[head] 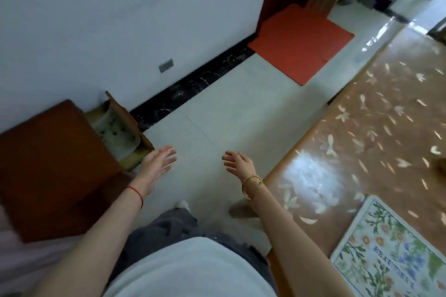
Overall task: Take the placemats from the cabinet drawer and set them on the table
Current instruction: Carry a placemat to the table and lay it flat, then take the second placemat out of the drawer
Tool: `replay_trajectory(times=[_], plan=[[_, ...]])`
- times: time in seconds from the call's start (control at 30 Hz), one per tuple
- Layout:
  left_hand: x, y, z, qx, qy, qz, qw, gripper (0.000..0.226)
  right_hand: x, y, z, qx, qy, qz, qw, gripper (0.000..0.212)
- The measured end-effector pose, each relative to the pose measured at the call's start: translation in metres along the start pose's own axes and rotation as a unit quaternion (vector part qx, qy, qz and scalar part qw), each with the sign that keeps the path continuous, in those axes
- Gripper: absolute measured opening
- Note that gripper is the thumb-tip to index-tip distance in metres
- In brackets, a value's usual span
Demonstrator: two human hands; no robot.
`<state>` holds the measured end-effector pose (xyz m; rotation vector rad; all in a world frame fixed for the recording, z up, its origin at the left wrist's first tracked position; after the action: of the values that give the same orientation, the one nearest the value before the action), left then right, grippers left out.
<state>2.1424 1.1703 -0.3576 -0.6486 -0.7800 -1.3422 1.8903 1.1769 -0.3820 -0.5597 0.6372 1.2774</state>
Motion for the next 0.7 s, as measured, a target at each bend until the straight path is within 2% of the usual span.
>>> replay_trajectory(times=[0.17,0.33,0.5,0.7], plan=[[0.026,0.083,-0.031,0.065,0.017,0.063,0.996,0.029,-0.038,-0.094,-0.037,-0.048,-0.001,0.041,0.998,0.025],[0.040,0.144,-0.052,0.139,0.032,0.129,0.981,0.033,-0.063,-0.167,-0.069,-0.105,-0.005,0.101,0.989,0.027],[0.044,0.171,-0.068,0.198,0.050,0.208,0.956,0.029,-0.089,-0.223,-0.100,-0.159,0.002,0.168,0.973,0.031],[0.055,0.186,-0.106,0.277,0.063,0.292,0.913,0.036,-0.133,-0.288,-0.162,-0.238,-0.003,0.254,0.937,0.033]])
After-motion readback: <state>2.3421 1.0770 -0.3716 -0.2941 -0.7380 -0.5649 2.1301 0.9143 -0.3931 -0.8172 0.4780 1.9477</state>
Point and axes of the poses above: each hand's wrist, its own z-axis away from the middle knuckle, its own y-axis out of the back of the hand, x = y × z, the point moved 4 cm from there along -z, towards the middle knuckle, and after that the axes turned 3 degrees about -y, right-handed, at the moved point
